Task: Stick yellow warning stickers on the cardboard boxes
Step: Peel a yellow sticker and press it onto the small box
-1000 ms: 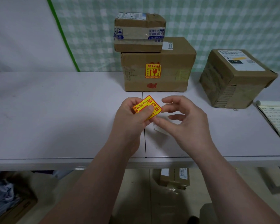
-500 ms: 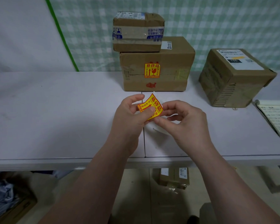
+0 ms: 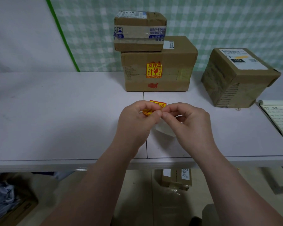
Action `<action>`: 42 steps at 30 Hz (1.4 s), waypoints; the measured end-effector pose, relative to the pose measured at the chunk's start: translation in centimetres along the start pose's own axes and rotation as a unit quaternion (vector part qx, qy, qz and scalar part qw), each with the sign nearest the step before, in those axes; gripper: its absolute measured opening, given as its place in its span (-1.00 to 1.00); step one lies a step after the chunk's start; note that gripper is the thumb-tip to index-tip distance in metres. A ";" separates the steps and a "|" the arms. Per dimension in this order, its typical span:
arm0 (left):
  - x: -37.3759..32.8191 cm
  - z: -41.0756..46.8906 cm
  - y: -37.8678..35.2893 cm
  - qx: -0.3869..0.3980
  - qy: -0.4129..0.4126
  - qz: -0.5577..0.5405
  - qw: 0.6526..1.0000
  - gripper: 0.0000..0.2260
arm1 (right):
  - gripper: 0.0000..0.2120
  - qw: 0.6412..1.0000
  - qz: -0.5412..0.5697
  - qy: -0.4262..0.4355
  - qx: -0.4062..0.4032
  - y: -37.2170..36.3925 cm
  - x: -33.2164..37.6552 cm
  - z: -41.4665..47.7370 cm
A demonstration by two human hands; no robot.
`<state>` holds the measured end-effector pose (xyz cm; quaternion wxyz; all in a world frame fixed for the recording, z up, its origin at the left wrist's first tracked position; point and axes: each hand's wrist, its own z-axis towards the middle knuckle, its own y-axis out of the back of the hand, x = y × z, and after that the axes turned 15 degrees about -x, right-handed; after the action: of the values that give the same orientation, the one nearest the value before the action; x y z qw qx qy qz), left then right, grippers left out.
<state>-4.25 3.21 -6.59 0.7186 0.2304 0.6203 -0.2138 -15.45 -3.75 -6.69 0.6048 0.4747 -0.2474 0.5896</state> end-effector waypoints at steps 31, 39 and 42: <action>-0.1 -1.0 -0.5 -0.046 -0.251 0.187 0.949 -0.91 | -0.90 0.988 -0.075 0.111 -0.073 -0.5 0.0 -0.3; -0.1 -1.3 -0.9 -0.081 -0.268 0.147 0.949 -0.90 | -0.87 0.993 0.062 -0.055 -0.081 -0.8 0.6 -0.9; -0.1 -1.3 -1.0 -0.090 -0.245 0.119 0.958 -0.89 | -0.90 0.984 0.109 -0.111 -0.083 -0.9 0.8 -1.0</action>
<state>-5.89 3.16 -6.76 0.8864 0.1776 0.4104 -0.1198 -14.74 -2.37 -6.68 0.5429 0.4554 -0.4115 0.5732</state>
